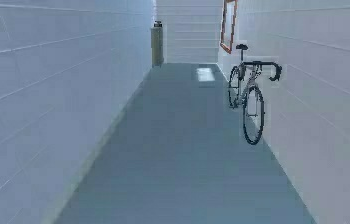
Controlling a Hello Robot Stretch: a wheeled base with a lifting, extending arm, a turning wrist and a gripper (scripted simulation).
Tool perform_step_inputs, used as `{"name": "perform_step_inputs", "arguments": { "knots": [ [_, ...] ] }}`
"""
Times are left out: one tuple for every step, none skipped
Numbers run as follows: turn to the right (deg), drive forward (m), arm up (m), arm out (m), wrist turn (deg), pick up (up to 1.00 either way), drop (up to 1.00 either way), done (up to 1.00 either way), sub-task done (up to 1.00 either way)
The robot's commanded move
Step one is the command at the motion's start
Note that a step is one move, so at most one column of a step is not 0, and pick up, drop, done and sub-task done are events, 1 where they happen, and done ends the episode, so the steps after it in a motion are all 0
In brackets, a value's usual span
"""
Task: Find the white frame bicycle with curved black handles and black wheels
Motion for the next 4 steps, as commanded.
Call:
{"name": "perform_step_inputs", "arguments": {
  "knots": [
    [24.0,0.0,0.0,0.0,0.0,0.0,0.0,0.0,0.0],
    [0.0,1.0,0.0,0.0,0.0,0.0,0.0,0.0,0.0],
    [0.0,0.35,0.0,0.0,0.0,0.0,0.0,0.0,0.0],
    [0.0,0.0,0.0,0.0,0.0,0.0,0.0,1.0,0.0]
  ]
}}
